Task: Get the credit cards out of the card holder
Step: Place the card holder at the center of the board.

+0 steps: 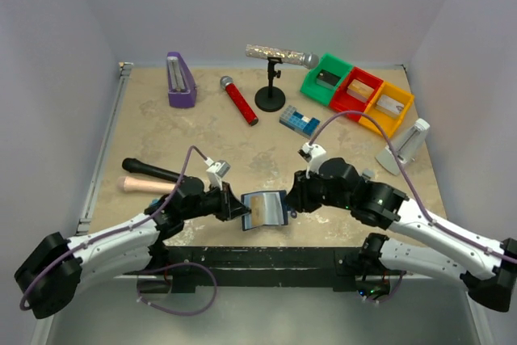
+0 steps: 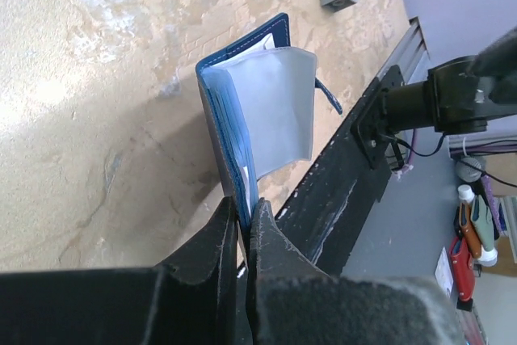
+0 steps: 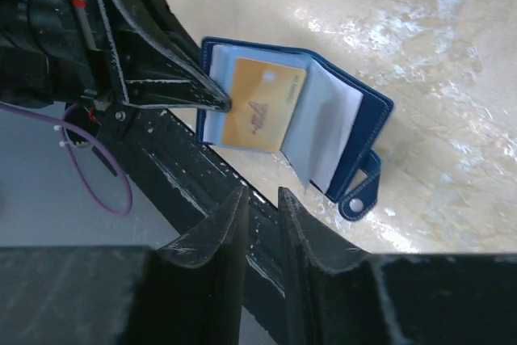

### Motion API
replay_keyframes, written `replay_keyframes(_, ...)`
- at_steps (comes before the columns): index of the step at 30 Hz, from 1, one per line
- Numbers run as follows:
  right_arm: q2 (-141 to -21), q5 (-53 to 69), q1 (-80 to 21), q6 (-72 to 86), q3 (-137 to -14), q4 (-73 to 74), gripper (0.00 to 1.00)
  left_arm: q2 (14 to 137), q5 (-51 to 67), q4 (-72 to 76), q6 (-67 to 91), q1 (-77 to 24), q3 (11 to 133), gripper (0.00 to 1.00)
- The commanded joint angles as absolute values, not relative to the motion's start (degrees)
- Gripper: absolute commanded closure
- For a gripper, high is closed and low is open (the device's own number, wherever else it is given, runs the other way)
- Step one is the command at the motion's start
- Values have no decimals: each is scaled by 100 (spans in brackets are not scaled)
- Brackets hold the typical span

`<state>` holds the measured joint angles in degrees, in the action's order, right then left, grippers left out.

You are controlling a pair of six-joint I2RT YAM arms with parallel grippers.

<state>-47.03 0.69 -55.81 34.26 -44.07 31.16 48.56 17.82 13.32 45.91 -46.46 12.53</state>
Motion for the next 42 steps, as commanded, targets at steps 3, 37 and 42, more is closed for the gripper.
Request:
replay_keyframes(3, -6027, 1063, -5572, 3217, -4597, 1935, 89, 5896, 2293, 2890, 4772, -4413, 1476, 100)
replay_keyframes(37, -8323, 2356, -4096, 4052, -2593, -1433, 100, 8623, 3191, 5626, 5669, -3507, 1116, 71)
replay_keyframes(42, -8271, 2294, -4104, 4052, -2514, -1433, 100, 8219, 3015, 4748, 5371, -3481, 1230, 62)
